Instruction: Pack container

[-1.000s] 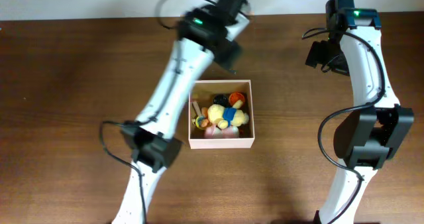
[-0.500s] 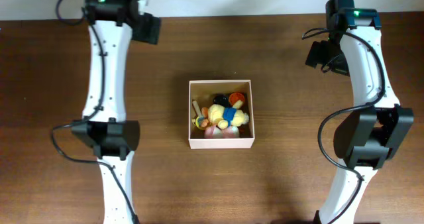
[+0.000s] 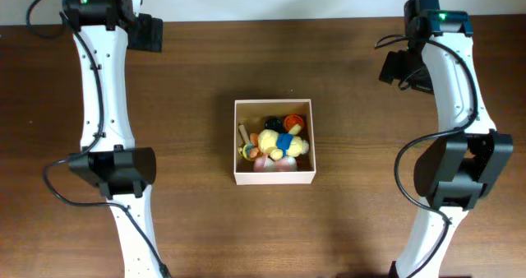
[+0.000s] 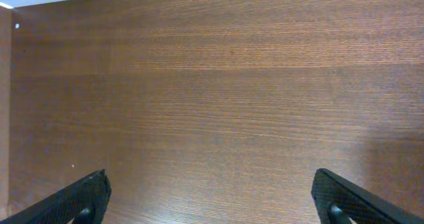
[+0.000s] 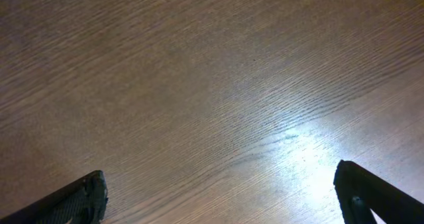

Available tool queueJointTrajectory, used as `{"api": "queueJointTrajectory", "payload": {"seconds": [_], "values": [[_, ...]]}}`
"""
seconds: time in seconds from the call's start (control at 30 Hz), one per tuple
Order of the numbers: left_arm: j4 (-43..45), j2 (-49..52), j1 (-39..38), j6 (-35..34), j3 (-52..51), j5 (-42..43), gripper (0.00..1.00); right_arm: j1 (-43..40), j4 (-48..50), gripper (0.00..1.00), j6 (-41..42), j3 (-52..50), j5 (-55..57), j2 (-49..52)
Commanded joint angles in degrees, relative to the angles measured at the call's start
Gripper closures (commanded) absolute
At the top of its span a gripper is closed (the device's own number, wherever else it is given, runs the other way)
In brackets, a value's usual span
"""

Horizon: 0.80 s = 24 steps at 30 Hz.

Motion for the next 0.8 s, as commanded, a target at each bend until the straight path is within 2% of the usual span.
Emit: {"api": "queueJointTrajectory", "payload": {"seconds": [0.0,0.23,0.4,0.6,0.77], "values": [[-0.2,-2.3,-0.2,-0.7,1.3,-0.6,0.01,0.0,0.0,0.01,0.7,0.1,0.1,-0.2],[-3.3,-2.3,-0.1,-0.7,1.3,-0.9,0.01,0.0,0.0,0.01,0.7,0.1,0.1,-0.2],[-10.6,-2.6,0.0,-0.8,1.2,-0.8,0.01,0.0,0.0,0.01,0.7,0.1,0.1,-0.2],[-10.3,-6.0,0.2,-0.9,1.3,1.4,0.01,0.0,0.0,0.01,0.7,0.1,0.1,-0.2],[-6.7,-11.2,1.1,-3.4,1.2,3.2,0.01,0.0,0.0,0.01,0.7,0.1,0.1,-0.2]]}}
